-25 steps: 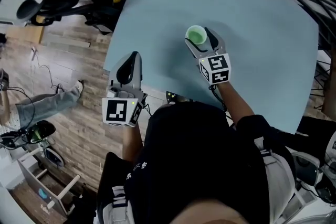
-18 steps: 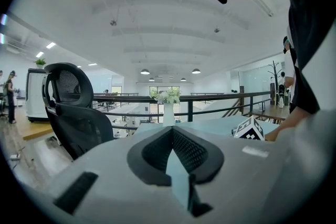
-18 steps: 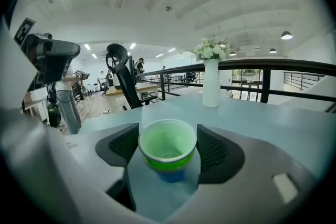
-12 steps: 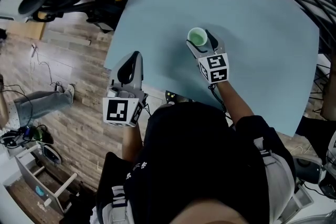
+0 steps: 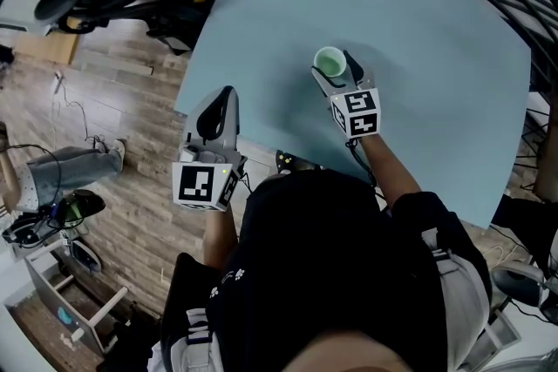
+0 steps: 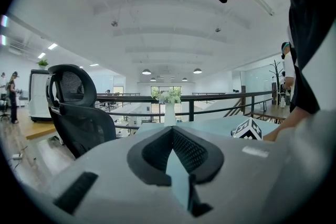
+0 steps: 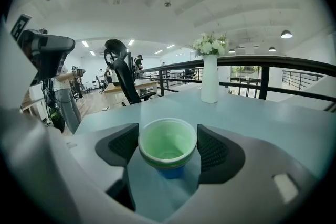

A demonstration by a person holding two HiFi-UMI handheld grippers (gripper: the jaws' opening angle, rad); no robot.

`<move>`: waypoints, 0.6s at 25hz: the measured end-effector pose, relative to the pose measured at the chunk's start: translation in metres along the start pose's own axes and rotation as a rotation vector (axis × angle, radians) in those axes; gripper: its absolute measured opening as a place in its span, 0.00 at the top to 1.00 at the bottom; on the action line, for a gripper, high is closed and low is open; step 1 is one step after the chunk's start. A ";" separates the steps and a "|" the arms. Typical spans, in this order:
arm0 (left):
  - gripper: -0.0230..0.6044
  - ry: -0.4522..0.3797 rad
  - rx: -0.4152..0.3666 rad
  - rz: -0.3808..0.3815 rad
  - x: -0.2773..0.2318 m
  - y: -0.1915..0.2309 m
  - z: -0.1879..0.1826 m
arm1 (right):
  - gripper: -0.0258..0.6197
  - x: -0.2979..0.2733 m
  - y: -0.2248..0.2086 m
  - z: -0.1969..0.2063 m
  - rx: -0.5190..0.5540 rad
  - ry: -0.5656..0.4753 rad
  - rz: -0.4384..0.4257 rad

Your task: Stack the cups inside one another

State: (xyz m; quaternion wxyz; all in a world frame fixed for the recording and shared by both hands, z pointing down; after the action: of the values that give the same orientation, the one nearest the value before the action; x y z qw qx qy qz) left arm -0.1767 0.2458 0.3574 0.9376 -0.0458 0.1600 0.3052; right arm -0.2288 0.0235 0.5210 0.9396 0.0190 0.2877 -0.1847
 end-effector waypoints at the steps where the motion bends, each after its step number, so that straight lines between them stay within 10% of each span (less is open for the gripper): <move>1: 0.98 0.003 -0.001 -0.001 0.001 0.000 0.000 | 0.40 0.000 0.001 -0.001 0.000 -0.003 -0.001; 15: 0.98 -0.026 -0.005 0.027 0.003 -0.003 0.001 | 0.47 0.034 -0.009 -0.023 -0.053 -0.126 0.047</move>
State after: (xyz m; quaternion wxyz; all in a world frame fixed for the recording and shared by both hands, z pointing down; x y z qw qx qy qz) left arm -0.1722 0.2448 0.3576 0.9353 -0.0419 0.1476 0.3189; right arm -0.2183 0.0073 0.4842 0.9601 -0.0109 0.2321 -0.1559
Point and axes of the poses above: the fingertips, and each gripper's own axes: x backward along the fingers, y to its left, z out of its underside, the point moved 4 cm from there along x, backward along the fingers, and after that the axes turned 8 degrees about y, right-handed, at the moved point
